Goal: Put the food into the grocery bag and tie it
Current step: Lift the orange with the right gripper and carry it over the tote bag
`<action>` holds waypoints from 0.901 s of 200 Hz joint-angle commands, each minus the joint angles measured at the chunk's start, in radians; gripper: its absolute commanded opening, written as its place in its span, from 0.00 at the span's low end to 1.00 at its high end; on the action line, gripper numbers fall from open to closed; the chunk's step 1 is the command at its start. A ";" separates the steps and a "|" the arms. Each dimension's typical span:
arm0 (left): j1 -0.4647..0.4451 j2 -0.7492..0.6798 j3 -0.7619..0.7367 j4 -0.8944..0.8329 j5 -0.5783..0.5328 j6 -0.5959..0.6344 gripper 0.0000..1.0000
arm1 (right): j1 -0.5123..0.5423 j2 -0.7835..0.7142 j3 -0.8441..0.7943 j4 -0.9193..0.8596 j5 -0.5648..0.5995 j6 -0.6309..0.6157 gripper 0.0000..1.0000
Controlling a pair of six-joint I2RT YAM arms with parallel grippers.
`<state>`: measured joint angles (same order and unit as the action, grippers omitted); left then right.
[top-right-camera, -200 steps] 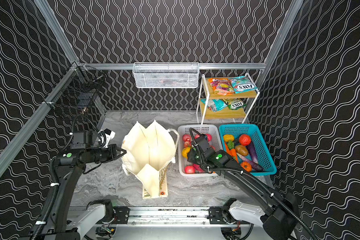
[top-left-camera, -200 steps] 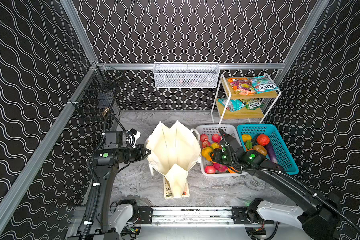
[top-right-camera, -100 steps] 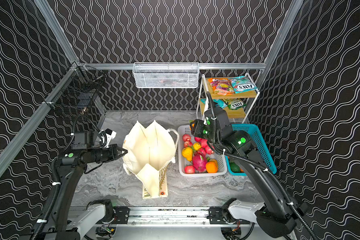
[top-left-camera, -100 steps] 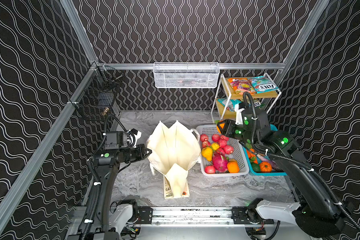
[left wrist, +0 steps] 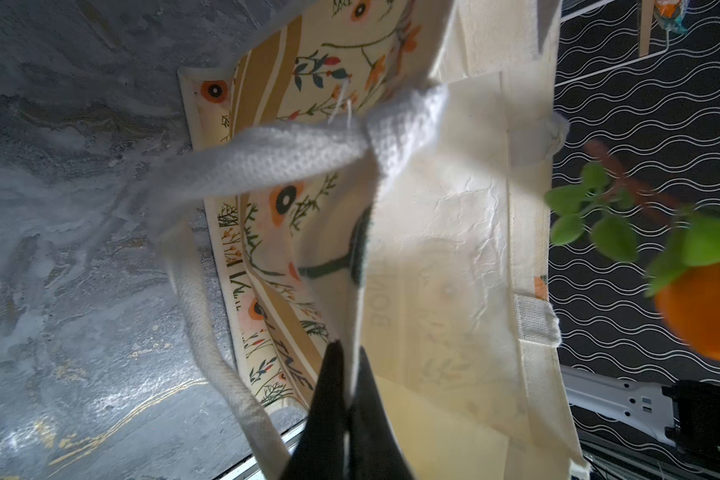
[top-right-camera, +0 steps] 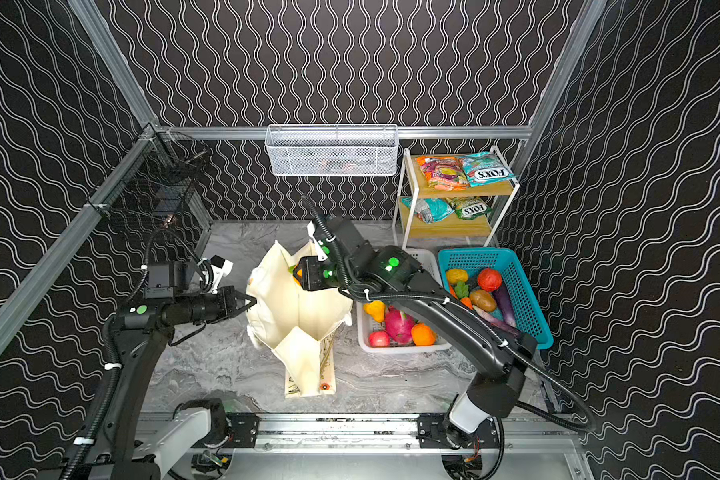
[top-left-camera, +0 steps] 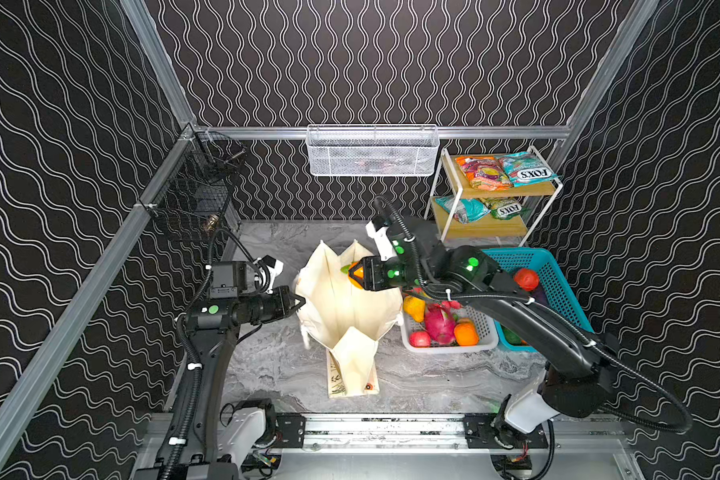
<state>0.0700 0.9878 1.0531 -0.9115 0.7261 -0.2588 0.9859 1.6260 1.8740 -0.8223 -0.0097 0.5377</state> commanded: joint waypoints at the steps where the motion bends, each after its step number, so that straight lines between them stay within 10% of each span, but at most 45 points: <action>1: -0.002 0.005 0.013 0.015 0.031 0.007 0.00 | 0.017 0.037 -0.043 0.054 -0.036 0.005 0.44; 180: -0.009 0.002 0.007 0.033 0.035 0.003 0.00 | 0.020 0.363 -0.143 0.080 0.088 -0.099 0.46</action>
<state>0.0624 0.9920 1.0561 -0.8925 0.7544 -0.2626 1.0058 1.9945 1.7718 -0.7589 0.0505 0.4507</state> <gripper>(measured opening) 0.059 0.492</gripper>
